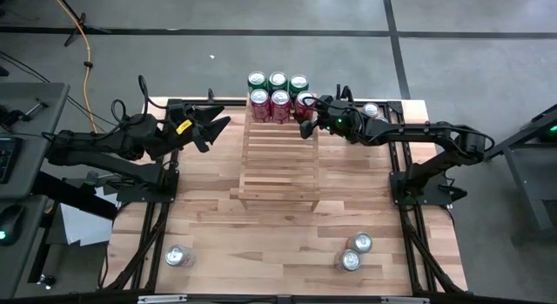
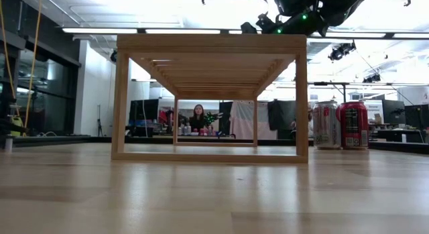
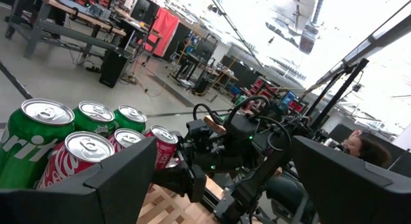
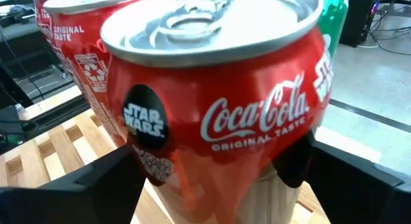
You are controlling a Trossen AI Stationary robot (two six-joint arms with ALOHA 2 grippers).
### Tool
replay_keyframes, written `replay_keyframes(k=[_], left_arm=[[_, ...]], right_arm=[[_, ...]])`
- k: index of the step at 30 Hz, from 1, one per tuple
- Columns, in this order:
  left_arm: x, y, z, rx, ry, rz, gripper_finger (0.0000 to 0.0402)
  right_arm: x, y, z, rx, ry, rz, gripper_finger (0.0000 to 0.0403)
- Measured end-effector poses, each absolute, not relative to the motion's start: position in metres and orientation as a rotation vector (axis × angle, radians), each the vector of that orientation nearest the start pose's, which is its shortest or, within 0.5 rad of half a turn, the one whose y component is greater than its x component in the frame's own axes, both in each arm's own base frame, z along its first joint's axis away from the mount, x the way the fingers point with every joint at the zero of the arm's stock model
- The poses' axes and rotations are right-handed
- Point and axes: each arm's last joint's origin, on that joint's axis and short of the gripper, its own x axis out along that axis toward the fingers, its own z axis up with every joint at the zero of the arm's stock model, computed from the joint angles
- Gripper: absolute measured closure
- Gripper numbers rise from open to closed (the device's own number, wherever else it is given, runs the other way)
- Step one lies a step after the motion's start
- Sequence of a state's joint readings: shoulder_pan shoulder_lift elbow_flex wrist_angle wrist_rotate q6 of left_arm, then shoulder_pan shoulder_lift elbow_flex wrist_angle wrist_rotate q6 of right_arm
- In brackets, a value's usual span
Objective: Place canned beverage on shelf
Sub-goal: Put the bottom red soda can on the shelf aligned with the other red soda cans
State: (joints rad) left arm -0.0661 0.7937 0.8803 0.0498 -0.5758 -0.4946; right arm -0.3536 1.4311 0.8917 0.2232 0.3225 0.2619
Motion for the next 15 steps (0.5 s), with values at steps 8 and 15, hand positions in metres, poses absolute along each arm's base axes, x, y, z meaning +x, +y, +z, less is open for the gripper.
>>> replay_keyframes(k=[8,15], left_arm=[[0.166,0.005,0.385,-0.526,-0.254,0.467,0.0051],[0.166,0.005,0.385,-0.526,-0.254,0.467,0.0051]], right_arm=[[0.289,-0.116,0.256,0.226,0.317,-0.697,0.0025],[0.273,-0.110,0.270,0.199,0.354,-0.690,0.0025]])
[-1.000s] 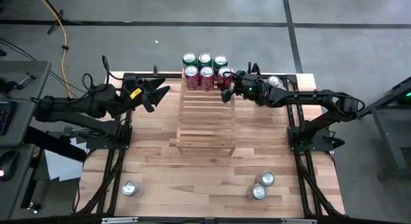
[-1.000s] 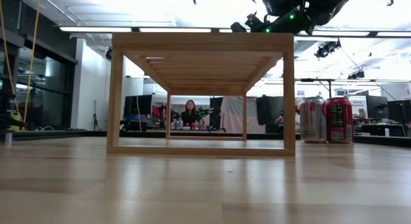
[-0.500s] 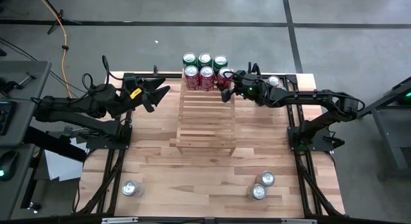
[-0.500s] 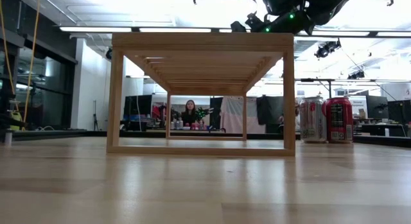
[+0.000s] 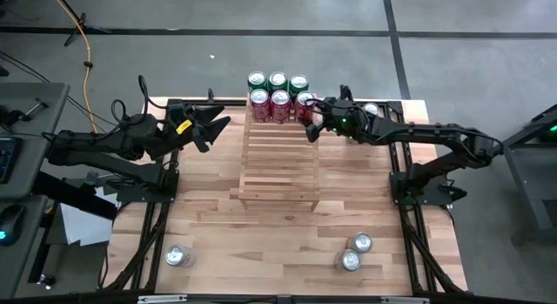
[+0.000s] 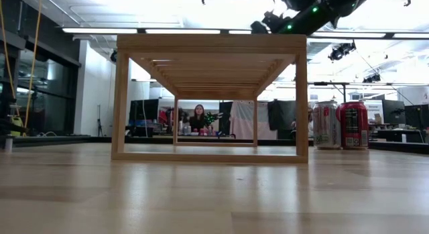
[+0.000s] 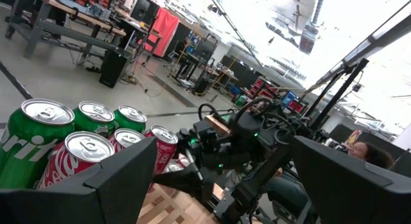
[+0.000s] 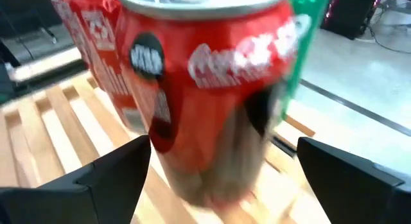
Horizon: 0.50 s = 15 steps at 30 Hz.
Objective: Place canned beverage on shelf
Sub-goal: Put the bottom red soda can on the shelf aligned with the other red soda cans
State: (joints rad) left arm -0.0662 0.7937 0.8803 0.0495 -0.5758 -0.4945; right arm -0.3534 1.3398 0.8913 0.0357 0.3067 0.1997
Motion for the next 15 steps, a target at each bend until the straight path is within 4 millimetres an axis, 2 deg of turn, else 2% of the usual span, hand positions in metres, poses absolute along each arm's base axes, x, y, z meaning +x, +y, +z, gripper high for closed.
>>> replay_keyframes(k=[9,15], left_arm=[[0.166,0.005,0.385,-0.526,-0.254,0.467,0.0051],[0.166,0.005,0.385,-0.526,-0.254,0.467,0.0051]], right_arm=[[0.243,-0.099,0.286,0.214,0.432,-0.698,0.0025],[0.233,-0.095,0.296,0.208,0.404,-0.695,0.0025]])
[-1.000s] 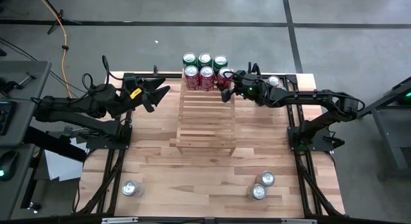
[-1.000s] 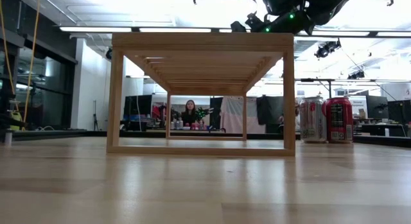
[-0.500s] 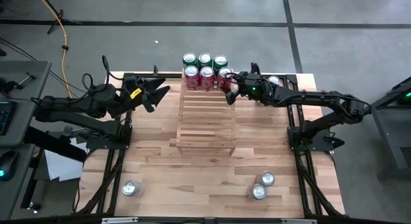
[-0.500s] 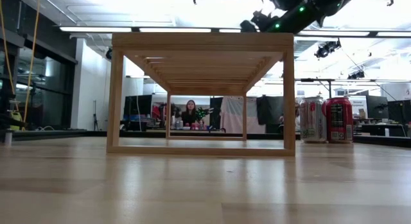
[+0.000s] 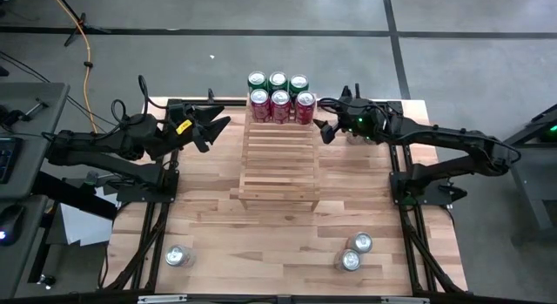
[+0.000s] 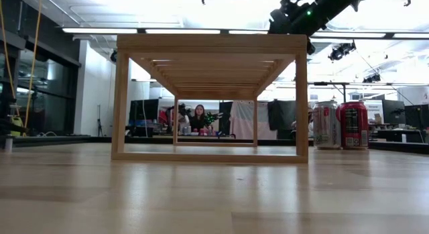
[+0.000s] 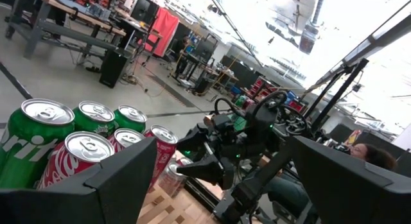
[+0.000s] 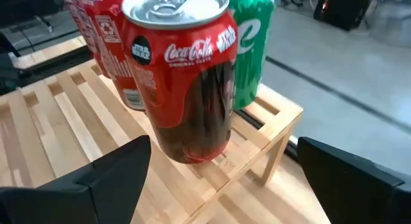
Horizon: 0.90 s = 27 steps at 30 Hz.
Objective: Place canned beverage on shelf
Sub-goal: Put the bottom red soda can on the shelf aligned with the other red soda cans
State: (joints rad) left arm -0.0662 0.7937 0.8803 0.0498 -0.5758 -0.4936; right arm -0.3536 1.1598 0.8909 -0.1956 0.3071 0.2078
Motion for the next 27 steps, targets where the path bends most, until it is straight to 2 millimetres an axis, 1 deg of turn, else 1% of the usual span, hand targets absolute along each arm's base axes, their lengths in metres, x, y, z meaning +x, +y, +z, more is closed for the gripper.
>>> replay_keyframes(k=[5,8,10,12,14,16,18,21,22,23,27], left_arm=[[0.166,0.005,0.385,-0.509,-0.250,0.469,0.0051],[0.166,0.005,0.385,-0.509,-0.250,0.469,0.0051],[0.166,0.005,0.385,-0.510,-0.250,0.469,0.0051],[0.166,0.005,0.385,-0.510,-0.250,0.469,0.0051],[0.166,0.005,0.385,-0.508,-0.250,0.470,0.0051],[0.166,0.005,0.385,-0.507,-0.250,0.469,0.0051],[0.166,0.005,0.385,-0.500,-0.248,0.470,0.0051],[0.165,0.005,0.385,-0.491,-0.247,0.480,0.0051],[0.165,0.005,0.385,-0.491,-0.248,0.482,0.0051],[0.165,0.005,0.385,-0.491,-0.248,0.484,0.0051],[0.165,0.005,0.385,-0.478,-0.245,0.486,0.0051]], right_arm=[[0.233,-0.096,0.297,0.152,0.410,-0.706,0.0025],[0.232,-0.096,0.297,0.147,0.416,-0.707,0.0025],[0.231,-0.096,0.295,0.145,0.427,-0.739,0.0033],[0.230,-0.097,0.295,0.135,0.433,-0.791,0.0053],[0.229,-0.098,0.295,0.151,0.417,-0.844,0.0088],[0.229,-0.099,0.296,0.178,0.392,-0.885,0.0139],[0.229,-0.100,0.295,0.208,0.373,-0.908,0.0206],[0.233,-0.101,0.293,0.248,0.351,-0.912,0.0329],[0.235,-0.102,0.292,0.254,0.342,-0.898,0.0364],[0.238,-0.102,0.292,0.257,0.338,-0.881,0.0383],[0.247,-0.103,0.286,0.308,0.309,-0.863,0.0376]])
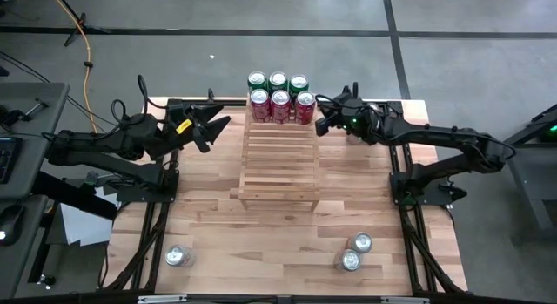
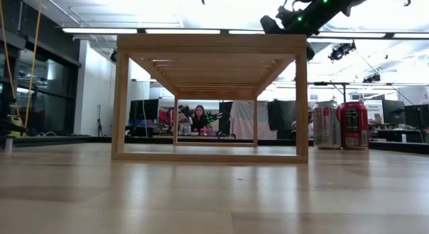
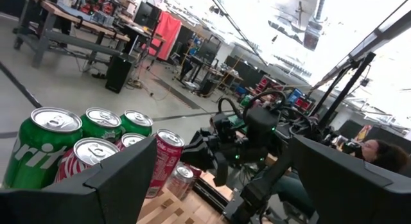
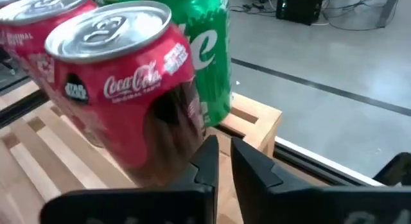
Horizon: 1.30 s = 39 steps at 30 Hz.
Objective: Place canned beverage on shelf
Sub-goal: Put the bottom red soda can on the shelf aligned with the other red soda cans, then put the red soda can on the shelf aligned with the other red soda cans
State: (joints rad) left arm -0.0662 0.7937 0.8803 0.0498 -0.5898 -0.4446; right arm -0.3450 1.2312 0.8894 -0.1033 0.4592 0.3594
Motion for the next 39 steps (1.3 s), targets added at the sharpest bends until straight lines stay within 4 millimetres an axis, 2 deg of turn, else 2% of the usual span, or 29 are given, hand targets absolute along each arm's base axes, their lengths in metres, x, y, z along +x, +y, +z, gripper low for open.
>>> replay_keyframes(k=[4,28,35,39], left_arm=[[0.165,0.005,0.385,-0.477,-0.245,0.486,0.0051],[0.165,0.005,0.385,-0.475,-0.244,0.487,0.0051],[0.166,0.005,0.385,-0.474,-0.240,0.467,0.0051],[0.165,0.002,0.385,-0.436,-0.203,0.375,0.0051]], right_arm=[[0.251,-0.104,0.283,0.308,0.315,-0.868,0.0399],[0.260,-0.104,0.287,0.354,0.233,-0.759,0.0403],[0.260,-0.104,0.287,0.343,0.240,-0.755,0.0403],[0.249,-0.100,0.295,0.311,0.257,-0.750,0.0403]])
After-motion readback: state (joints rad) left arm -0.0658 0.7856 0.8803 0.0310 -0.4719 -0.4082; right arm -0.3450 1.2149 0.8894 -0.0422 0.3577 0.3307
